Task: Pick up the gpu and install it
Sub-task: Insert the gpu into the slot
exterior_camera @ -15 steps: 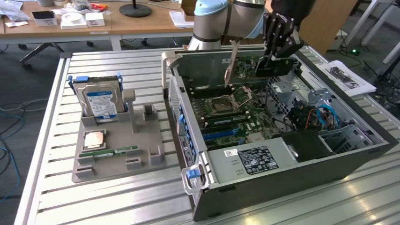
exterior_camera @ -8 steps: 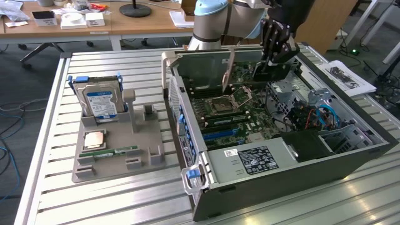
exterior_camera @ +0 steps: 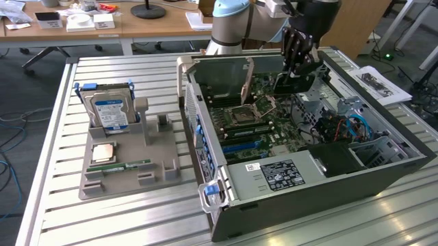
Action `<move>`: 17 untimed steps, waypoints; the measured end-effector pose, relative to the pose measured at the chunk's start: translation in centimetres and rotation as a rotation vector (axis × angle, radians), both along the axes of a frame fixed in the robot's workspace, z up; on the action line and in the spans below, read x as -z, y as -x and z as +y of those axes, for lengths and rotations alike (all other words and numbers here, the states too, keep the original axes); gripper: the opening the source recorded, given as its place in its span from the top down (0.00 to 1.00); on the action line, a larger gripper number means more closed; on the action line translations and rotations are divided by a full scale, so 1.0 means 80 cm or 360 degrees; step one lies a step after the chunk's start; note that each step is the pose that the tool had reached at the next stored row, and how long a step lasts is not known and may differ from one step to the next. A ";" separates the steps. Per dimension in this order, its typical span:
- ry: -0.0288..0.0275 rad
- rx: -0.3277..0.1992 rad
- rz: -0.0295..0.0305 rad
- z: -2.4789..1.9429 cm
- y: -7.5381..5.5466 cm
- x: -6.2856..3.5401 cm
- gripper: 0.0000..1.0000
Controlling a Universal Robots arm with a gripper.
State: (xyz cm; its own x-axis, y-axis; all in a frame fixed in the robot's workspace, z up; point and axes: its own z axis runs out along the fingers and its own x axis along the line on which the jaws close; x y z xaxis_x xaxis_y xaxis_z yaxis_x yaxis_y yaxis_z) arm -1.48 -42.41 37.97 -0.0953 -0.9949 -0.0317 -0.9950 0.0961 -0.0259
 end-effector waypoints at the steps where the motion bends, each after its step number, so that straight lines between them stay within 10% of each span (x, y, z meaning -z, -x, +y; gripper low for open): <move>1: 0.00002 0.0000 0.00001 0.0000 0.000 0.000 0.73; 17: 0.00001 0.0000 0.00000 -0.0084 0.001 0.001 0.73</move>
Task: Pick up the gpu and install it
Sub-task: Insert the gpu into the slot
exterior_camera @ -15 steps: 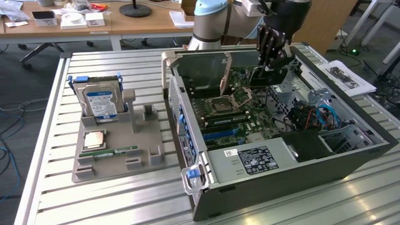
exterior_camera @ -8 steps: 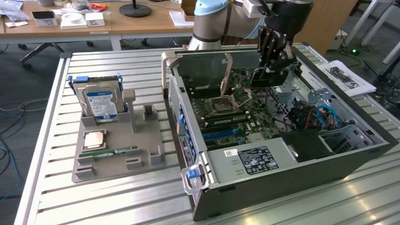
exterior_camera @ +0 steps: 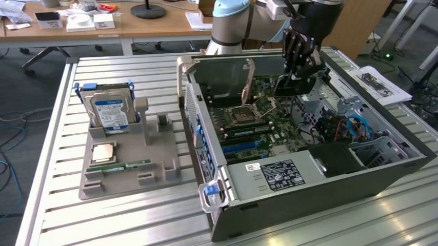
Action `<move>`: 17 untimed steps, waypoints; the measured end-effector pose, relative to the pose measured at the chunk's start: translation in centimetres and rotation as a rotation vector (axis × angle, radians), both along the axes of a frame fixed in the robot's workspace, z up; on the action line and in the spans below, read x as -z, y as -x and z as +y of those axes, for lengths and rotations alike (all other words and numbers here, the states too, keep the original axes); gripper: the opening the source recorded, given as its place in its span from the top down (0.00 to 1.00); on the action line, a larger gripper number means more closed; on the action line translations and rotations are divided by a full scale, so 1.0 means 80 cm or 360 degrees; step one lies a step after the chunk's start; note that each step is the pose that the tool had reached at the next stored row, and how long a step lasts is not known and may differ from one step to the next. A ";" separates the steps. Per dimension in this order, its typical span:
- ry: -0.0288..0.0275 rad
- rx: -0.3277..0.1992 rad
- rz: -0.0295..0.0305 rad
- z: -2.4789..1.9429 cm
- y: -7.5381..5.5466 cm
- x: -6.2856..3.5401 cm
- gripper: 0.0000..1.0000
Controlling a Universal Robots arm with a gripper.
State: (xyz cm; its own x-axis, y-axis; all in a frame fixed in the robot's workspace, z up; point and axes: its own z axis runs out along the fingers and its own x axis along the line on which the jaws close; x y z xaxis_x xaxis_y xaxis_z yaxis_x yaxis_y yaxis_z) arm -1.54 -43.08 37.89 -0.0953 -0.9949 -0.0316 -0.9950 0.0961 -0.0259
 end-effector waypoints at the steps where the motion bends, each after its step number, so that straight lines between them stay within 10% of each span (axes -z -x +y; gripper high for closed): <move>1: 0.00001 0.0000 0.00000 0.0000 0.000 0.000 0.73; 17: 0.00001 0.0000 -0.00003 0.0000 0.000 0.016 0.73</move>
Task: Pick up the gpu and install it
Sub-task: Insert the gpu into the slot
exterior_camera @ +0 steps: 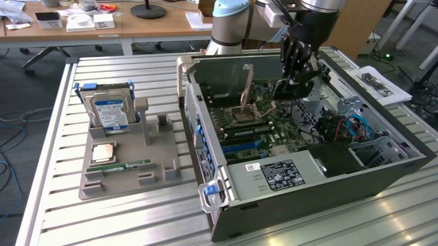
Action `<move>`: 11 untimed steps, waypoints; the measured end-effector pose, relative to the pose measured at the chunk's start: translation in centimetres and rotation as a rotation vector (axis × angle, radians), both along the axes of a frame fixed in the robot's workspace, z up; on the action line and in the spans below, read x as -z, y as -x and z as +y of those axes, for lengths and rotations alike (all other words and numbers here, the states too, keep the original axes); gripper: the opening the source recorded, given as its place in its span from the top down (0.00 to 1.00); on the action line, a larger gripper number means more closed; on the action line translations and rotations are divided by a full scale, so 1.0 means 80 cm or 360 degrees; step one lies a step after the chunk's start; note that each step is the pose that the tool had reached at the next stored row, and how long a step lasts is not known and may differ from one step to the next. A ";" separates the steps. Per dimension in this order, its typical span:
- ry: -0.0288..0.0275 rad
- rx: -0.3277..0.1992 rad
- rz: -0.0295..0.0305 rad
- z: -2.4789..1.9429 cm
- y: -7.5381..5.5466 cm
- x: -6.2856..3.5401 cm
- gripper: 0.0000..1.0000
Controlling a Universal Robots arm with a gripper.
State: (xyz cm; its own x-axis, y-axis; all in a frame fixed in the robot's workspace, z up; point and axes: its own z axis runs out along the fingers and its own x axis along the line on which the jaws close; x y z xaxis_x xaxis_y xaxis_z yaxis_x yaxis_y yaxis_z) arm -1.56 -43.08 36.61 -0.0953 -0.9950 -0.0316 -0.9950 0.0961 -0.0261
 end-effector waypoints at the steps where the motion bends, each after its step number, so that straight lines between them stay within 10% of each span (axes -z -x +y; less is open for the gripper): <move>1: -0.00001 0.0000 -0.00001 0.0000 0.000 0.002 0.73; 11: 0.00025 0.0000 -0.00001 -0.0005 0.001 0.017 0.73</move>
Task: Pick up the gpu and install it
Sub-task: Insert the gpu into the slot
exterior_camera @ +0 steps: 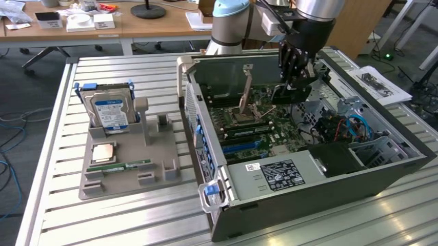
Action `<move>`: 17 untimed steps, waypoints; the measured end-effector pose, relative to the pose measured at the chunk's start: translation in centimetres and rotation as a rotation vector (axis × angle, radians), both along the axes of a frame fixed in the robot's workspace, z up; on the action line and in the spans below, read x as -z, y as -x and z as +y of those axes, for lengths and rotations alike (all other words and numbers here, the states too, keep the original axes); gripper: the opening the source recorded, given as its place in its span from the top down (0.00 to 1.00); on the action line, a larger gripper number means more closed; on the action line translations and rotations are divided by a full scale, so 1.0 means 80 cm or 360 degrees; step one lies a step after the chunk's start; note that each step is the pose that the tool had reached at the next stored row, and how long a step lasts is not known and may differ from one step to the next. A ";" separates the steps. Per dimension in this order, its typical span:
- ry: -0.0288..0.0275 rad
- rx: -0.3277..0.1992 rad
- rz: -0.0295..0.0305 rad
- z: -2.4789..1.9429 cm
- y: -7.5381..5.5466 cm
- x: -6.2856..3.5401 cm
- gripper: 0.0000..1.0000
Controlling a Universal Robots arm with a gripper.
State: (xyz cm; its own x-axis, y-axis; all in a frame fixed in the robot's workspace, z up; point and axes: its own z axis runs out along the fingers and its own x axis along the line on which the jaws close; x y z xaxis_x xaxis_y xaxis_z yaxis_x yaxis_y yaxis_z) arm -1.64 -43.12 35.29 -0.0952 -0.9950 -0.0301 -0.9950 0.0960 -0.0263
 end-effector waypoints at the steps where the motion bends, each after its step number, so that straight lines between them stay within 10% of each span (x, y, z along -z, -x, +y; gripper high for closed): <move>1: 0.00001 0.0000 0.00000 -0.0008 0.000 0.000 0.73; 17: -0.00003 -0.0003 -0.00002 -0.0254 0.002 0.000 0.73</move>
State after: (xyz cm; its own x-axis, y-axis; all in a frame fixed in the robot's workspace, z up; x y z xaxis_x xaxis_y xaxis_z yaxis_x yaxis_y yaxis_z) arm -1.76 -45.15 35.27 -0.0931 -0.9952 -0.0303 -0.9952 0.0939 -0.0264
